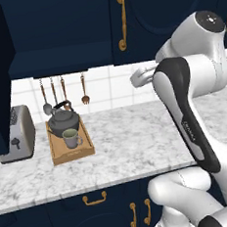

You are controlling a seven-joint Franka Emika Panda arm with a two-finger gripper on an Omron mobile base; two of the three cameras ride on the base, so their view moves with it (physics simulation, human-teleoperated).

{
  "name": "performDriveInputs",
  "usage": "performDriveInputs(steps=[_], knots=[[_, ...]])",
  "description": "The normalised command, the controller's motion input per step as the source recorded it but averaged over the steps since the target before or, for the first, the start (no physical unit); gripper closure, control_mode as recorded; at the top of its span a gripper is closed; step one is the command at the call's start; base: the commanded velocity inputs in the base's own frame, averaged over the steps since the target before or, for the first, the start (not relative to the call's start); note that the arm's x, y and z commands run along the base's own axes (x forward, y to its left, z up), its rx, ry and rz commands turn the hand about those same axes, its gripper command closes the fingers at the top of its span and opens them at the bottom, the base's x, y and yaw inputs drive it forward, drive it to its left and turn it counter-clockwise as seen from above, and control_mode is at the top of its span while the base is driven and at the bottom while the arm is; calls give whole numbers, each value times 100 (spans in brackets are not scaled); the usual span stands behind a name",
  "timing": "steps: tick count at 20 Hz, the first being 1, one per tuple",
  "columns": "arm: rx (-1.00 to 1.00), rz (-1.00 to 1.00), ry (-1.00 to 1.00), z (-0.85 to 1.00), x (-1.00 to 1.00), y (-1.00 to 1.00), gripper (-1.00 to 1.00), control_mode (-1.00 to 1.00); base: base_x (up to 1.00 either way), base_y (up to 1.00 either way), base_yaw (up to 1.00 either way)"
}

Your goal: Pick the kettle from the counter and place it on the tray. Then pick the mug from the cabinet and place it on the tray. Then close the cabinet doors.

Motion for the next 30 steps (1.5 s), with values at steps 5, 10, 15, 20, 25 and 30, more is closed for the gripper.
performDriveInputs(steps=[5,10,15,20,25,30], knots=[[-17,35,-5,-14,-39,31,-100,-100,0,0,0],[-1,32,-6,-10,-34,44,-100,-100,0,0,0],[0,17,-18,-6,-35,53,-100,-100,0,0,0],[4,14,-41,0,-44,35,-100,-100,0,0,0],[-8,22,-27,10,-33,52,-100,-100,0,0,0],[-17,31,-23,26,-31,49,-100,-100,0,0,0]])
